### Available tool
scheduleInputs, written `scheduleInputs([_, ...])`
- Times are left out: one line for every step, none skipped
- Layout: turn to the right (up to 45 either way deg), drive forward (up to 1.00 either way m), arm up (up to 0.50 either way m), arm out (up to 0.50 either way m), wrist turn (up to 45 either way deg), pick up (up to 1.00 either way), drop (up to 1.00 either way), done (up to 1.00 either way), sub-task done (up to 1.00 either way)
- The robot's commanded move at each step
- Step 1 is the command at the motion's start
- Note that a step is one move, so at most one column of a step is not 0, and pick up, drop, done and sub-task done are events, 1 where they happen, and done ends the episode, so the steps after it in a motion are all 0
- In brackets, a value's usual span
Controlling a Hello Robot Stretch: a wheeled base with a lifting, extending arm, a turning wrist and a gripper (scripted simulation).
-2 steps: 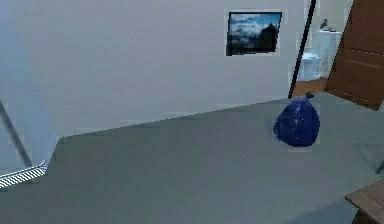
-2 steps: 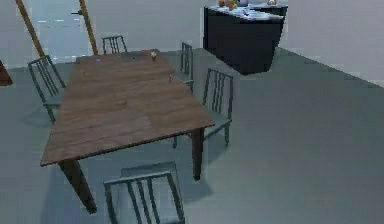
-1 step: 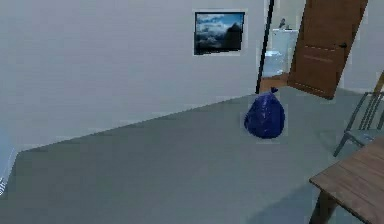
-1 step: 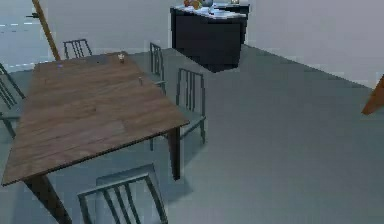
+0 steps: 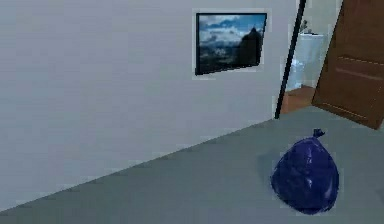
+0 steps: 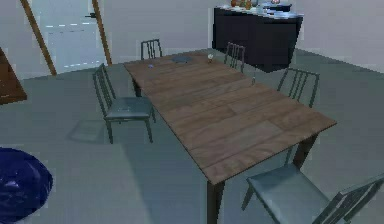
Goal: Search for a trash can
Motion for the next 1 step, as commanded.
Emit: scheduleInputs([3.0,0.00,0.00,0.00,0.0,0.00,0.00,0.00,0.00])
